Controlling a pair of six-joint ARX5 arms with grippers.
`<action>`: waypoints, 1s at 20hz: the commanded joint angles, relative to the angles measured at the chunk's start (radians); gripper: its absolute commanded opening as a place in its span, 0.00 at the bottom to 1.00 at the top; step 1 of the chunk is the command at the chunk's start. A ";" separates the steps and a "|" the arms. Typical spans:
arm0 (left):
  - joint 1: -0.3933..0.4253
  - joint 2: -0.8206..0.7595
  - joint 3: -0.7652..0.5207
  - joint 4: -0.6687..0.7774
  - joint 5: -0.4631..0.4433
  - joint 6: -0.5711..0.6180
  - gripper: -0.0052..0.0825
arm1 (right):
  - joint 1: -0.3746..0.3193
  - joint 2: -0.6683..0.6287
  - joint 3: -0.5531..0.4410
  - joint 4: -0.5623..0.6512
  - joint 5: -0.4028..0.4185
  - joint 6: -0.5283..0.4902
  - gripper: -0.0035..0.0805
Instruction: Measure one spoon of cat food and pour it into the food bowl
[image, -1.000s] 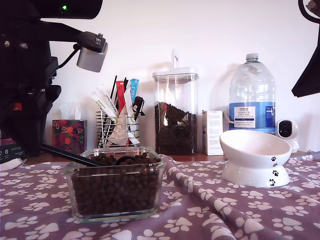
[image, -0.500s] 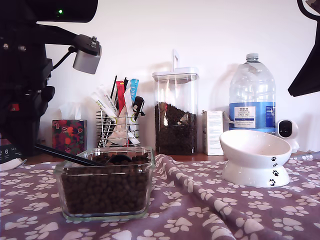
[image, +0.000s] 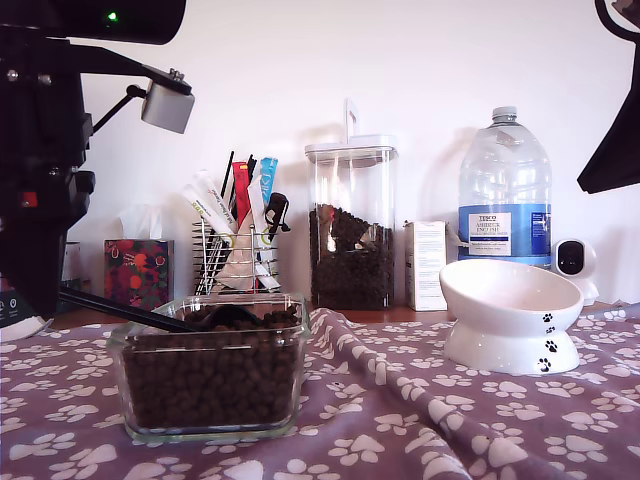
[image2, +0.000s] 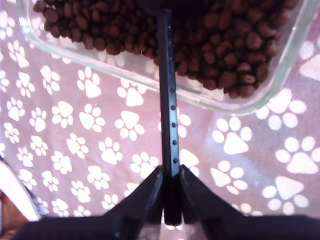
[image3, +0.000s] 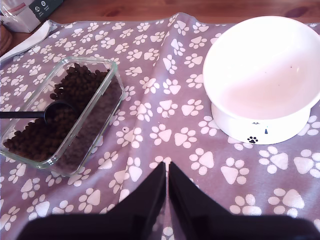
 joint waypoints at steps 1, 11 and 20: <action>0.009 0.013 -0.003 -0.019 0.018 -0.019 0.03 | 0.005 0.000 0.003 0.007 -0.003 0.003 0.03; 0.063 0.013 0.068 -0.065 0.209 -0.138 0.03 | 0.005 0.000 0.003 0.007 -0.003 0.003 0.03; 0.190 0.013 0.078 -0.084 0.392 -0.227 0.03 | 0.005 0.000 0.003 0.007 -0.003 0.003 0.03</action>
